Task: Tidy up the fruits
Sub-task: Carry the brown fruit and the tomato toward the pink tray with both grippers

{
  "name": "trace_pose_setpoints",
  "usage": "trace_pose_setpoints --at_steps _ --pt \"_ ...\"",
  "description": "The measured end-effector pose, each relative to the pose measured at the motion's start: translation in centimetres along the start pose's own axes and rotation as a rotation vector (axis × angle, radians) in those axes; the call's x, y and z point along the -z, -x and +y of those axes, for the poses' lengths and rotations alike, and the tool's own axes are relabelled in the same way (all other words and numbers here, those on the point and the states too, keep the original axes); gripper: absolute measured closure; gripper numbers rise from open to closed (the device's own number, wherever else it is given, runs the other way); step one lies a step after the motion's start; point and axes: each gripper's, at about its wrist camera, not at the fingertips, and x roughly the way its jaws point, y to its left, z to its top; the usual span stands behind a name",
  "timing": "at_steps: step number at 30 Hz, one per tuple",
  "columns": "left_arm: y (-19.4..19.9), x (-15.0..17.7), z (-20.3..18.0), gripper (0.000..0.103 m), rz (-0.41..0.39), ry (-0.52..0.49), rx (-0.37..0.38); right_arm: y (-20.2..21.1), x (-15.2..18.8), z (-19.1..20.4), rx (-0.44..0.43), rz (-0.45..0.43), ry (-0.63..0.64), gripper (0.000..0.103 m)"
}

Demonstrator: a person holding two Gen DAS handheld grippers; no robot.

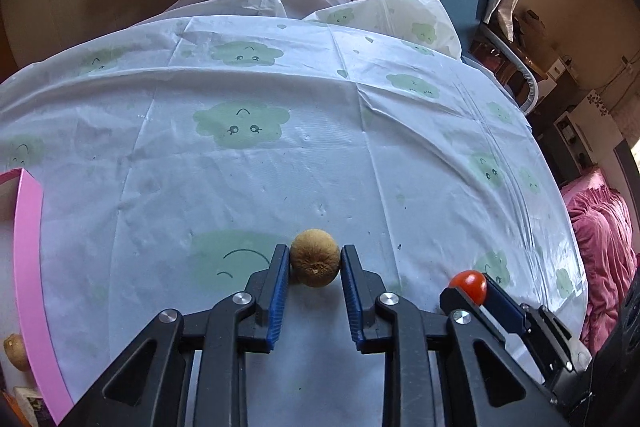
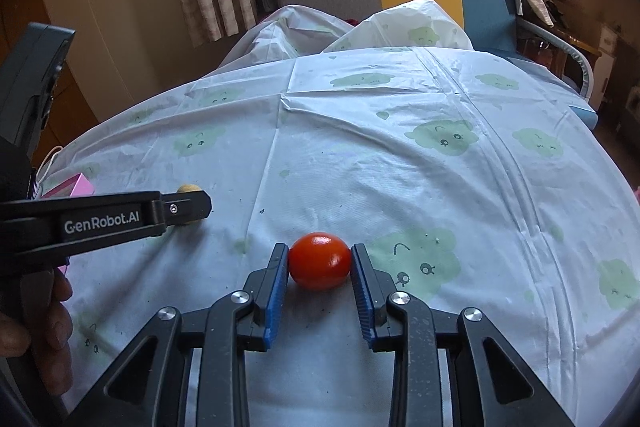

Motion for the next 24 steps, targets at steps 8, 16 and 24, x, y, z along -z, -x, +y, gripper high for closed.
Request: trace_pose_setpoints --at_steps 8,16,24 --pt "2.4 4.0 0.6 0.077 -0.004 -0.032 -0.04 -0.2 -0.1 -0.4 -0.027 0.012 -0.014 0.071" --pt "3.0 5.2 1.1 0.077 -0.013 -0.027 -0.045 -0.4 -0.3 0.5 0.015 0.045 0.047 0.071" --pt "5.3 6.8 2.8 0.077 -0.024 0.041 -0.056 0.2 0.3 1.2 0.017 0.049 0.037 0.072"
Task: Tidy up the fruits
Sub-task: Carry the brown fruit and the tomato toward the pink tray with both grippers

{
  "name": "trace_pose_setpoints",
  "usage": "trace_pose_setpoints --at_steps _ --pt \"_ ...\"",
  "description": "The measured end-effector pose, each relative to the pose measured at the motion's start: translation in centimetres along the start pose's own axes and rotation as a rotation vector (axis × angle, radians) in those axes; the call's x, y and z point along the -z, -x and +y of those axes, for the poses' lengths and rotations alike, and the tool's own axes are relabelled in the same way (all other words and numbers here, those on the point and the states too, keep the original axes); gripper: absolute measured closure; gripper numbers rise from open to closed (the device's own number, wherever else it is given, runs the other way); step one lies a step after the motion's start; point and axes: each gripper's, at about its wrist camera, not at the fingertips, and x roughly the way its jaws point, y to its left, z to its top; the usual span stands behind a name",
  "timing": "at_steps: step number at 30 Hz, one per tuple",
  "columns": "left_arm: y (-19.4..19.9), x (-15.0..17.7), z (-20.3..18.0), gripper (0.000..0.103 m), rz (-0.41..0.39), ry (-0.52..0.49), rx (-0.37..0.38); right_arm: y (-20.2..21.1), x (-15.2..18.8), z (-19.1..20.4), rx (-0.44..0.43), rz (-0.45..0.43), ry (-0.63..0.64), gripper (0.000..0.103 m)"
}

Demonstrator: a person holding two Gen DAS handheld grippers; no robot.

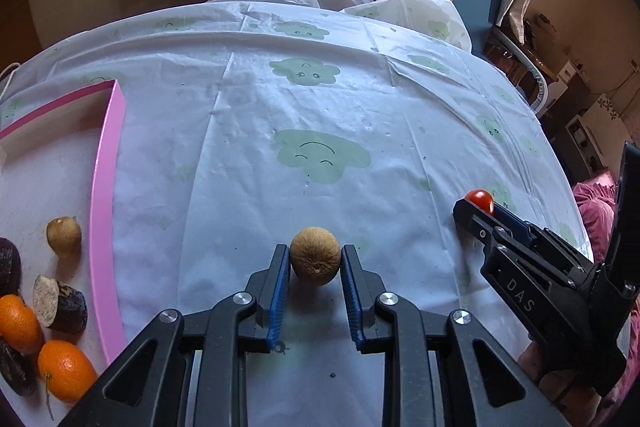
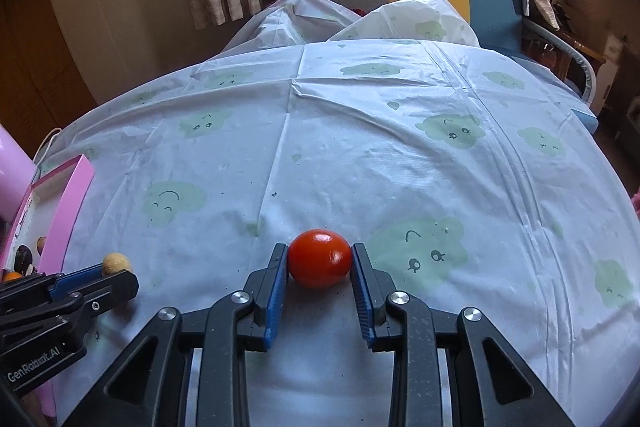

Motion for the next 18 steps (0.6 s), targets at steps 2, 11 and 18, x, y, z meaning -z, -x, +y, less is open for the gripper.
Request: trace_pose_setpoints --at_steps 2,11,18 --pt "1.1 0.4 0.0 0.077 -0.029 -0.016 -0.007 0.2 0.3 0.2 -0.009 -0.003 0.007 0.072" --pt "6.7 1.5 0.8 0.077 -0.163 -0.055 -0.045 0.4 1.1 0.8 -0.008 -0.018 0.016 0.072" --pt "10.4 2.4 3.3 0.077 -0.236 -0.042 -0.081 0.3 1.2 1.1 0.02 -0.021 0.031 0.072"
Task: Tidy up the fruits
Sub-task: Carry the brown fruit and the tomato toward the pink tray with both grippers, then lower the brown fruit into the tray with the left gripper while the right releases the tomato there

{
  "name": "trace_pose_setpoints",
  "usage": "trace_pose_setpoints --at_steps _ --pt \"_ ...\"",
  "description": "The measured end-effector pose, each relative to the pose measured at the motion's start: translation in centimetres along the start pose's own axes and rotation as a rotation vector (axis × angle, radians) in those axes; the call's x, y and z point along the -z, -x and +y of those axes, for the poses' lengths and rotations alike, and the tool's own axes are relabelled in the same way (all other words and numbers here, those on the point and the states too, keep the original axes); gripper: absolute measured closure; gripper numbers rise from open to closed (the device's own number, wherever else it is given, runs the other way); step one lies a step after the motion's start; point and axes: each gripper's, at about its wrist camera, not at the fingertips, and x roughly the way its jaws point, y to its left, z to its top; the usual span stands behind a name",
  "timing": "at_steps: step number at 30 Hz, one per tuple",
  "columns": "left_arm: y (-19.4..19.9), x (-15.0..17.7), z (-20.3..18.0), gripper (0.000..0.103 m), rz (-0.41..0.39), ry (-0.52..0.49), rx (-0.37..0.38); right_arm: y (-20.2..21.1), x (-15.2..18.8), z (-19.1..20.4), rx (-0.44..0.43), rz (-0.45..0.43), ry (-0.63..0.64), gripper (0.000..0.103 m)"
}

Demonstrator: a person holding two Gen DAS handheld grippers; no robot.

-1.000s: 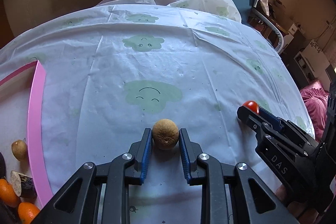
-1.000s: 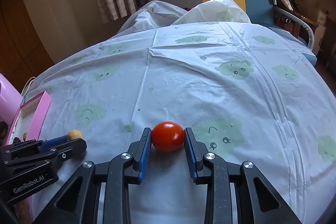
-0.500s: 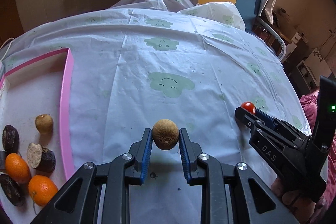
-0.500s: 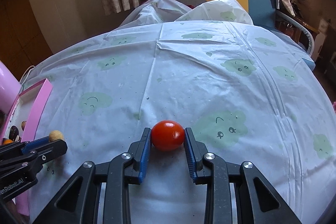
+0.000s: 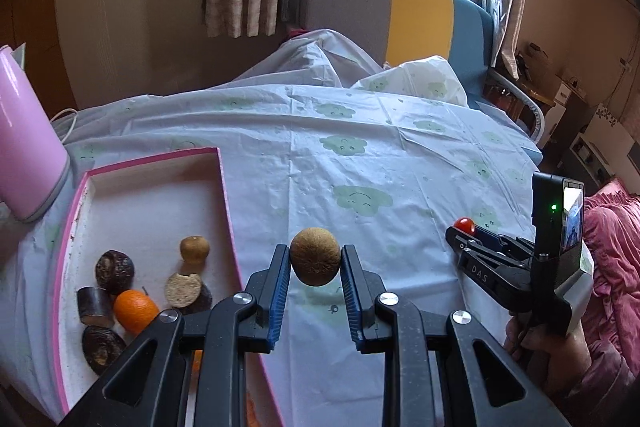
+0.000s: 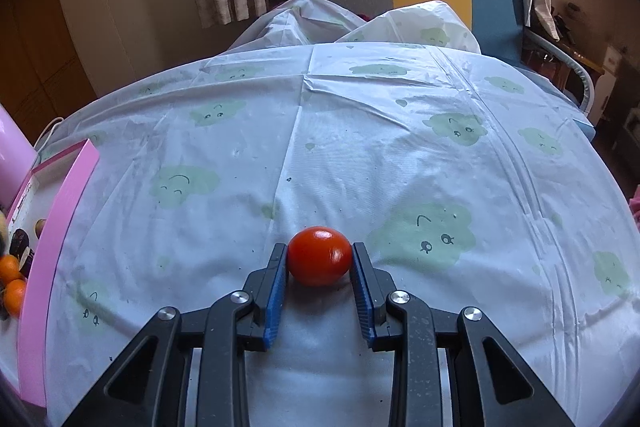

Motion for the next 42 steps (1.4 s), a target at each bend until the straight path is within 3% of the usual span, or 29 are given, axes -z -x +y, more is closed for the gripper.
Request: trace_pose_setpoints --at_steps 9,22,29,35,42 --pt "3.3 2.1 5.9 0.077 -0.03 0.067 -0.09 -0.1 0.0 1.1 0.064 0.006 0.051 0.072" --pt "4.2 7.0 12.7 0.077 0.029 0.192 -0.177 0.4 0.1 2.5 0.101 0.018 0.077 0.073" --pt "3.5 8.2 13.2 0.077 0.041 0.224 -0.141 1.6 0.6 5.3 0.006 0.021 0.096 0.073" --pt "3.3 8.4 12.8 0.075 0.043 0.23 -0.088 3.7 0.7 10.8 -0.141 0.0 0.201 0.073" --pt "3.7 8.4 13.4 0.074 0.028 0.256 -0.132 5.8 1.9 17.9 -0.299 -0.01 0.361 0.073"
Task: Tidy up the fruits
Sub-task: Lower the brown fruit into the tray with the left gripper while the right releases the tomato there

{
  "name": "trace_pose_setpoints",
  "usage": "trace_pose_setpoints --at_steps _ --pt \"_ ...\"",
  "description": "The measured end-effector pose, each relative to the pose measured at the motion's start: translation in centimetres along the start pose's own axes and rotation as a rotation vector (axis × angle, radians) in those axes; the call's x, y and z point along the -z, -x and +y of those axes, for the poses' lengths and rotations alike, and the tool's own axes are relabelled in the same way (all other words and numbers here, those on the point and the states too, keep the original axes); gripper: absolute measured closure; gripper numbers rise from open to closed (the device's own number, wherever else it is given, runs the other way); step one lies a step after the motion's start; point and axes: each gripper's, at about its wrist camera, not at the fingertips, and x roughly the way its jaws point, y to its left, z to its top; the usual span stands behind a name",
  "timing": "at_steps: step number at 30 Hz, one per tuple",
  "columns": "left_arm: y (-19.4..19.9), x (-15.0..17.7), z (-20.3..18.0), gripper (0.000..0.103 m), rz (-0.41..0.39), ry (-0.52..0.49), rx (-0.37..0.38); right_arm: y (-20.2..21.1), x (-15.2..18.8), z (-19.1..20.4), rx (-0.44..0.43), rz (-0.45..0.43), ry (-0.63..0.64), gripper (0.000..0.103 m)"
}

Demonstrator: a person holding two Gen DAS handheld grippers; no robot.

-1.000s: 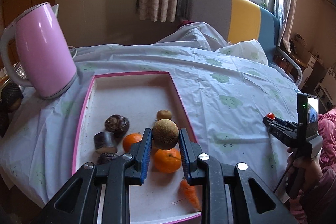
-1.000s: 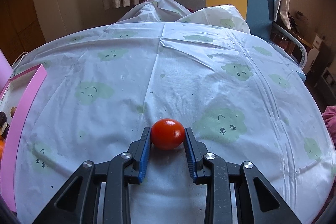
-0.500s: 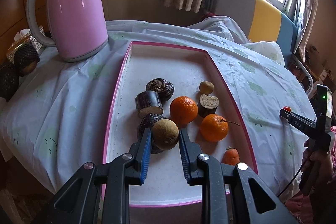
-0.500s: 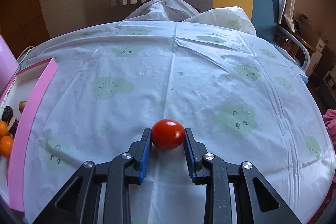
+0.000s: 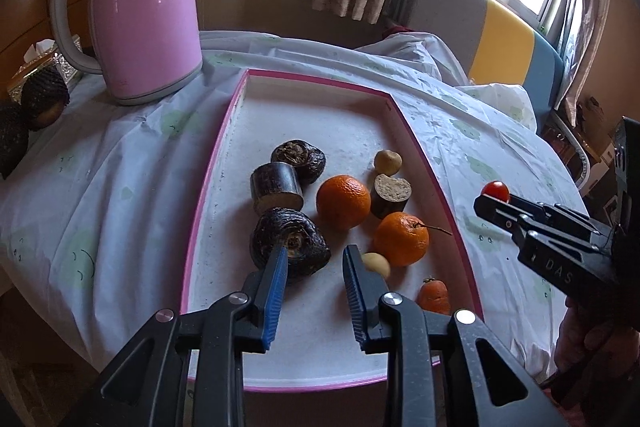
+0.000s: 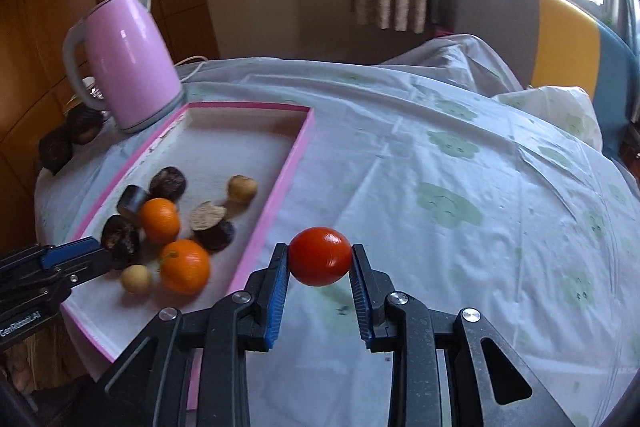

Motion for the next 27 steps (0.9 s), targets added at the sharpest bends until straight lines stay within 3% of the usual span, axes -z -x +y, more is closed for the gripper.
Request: trace_pose_setpoints --at_steps 11,27 --pt "2.1 -1.1 1.8 0.073 -0.08 0.036 -0.102 -0.7 0.4 6.5 -0.2 0.043 0.098 0.073" --pt "3.2 -1.5 2.9 0.069 -0.118 0.067 -0.145 -1.5 -0.1 9.5 -0.222 0.05 0.15 0.07"
